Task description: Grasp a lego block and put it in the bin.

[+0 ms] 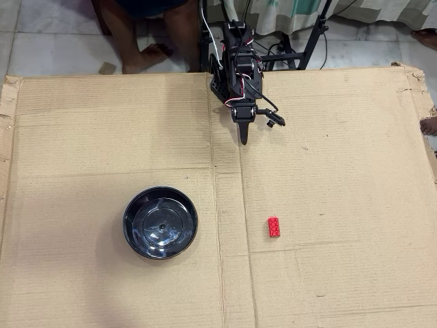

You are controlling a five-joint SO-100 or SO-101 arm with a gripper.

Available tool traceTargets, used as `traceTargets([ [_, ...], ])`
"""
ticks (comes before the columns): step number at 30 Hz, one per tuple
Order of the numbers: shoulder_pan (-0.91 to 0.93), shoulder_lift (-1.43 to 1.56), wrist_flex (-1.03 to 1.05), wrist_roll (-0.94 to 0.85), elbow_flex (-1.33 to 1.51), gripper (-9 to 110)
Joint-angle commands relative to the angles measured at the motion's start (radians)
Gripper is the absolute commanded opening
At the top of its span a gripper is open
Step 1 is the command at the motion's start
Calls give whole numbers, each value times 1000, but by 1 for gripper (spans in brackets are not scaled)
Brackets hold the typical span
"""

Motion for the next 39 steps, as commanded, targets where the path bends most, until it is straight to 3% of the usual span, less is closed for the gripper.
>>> traceTargets([
  [1, 12, 15, -2, 0, -11, 0],
  [32, 5, 14, -3, -63, -25, 0],
  [39, -17, 14, -3, 57, -77, 0],
])
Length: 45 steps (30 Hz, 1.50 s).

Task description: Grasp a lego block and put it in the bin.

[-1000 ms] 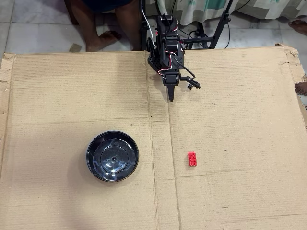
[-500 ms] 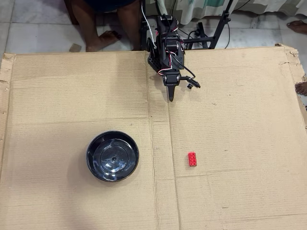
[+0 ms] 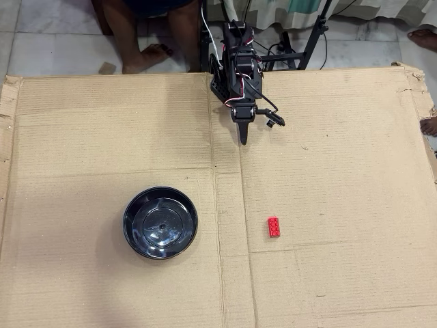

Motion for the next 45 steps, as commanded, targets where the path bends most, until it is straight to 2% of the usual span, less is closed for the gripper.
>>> traceTargets([
  [1, -25, 14, -3, 29, -60, 0],
  [17, -40, -61, -2, 336, -253, 0],
  [24, -41, -371, -2, 479, -480, 0],
  [33, -41, -819, -2, 489, -865, 0],
  [37, -43, -977, 6, 551, -1037, 0],
  [45, -124, -1229, -2, 868, -1230, 0],
])
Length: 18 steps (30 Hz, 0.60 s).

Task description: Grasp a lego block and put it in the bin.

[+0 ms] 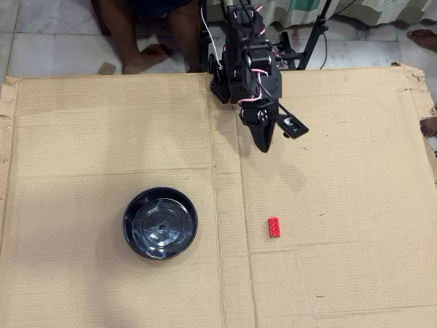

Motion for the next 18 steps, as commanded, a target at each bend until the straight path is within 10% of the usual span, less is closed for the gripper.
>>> traceTargets([
  [1, -28, -55, -8, 130, -80, 0],
  [18, -64, -433, -8, 595, -295, 0],
])
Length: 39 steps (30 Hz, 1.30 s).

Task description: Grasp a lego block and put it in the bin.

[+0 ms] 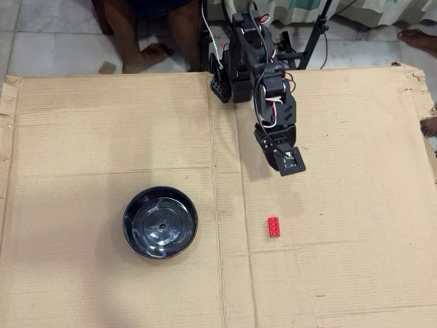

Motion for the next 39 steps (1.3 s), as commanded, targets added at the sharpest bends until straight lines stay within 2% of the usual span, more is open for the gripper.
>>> traceTargets([
  [1, 3, -44, -8, 34, -74, 0],
  [6, 2, -149, -8, 167, -147, 0],
  [20, -15, -396, -9, 301, -353, 1],
  [28, -12, -492, -9, 314, -410, 23],
  [31, -5, -520, -31, 314, -410, 26],
  [39, -2, -635, -284, 314, -411, 28],
])
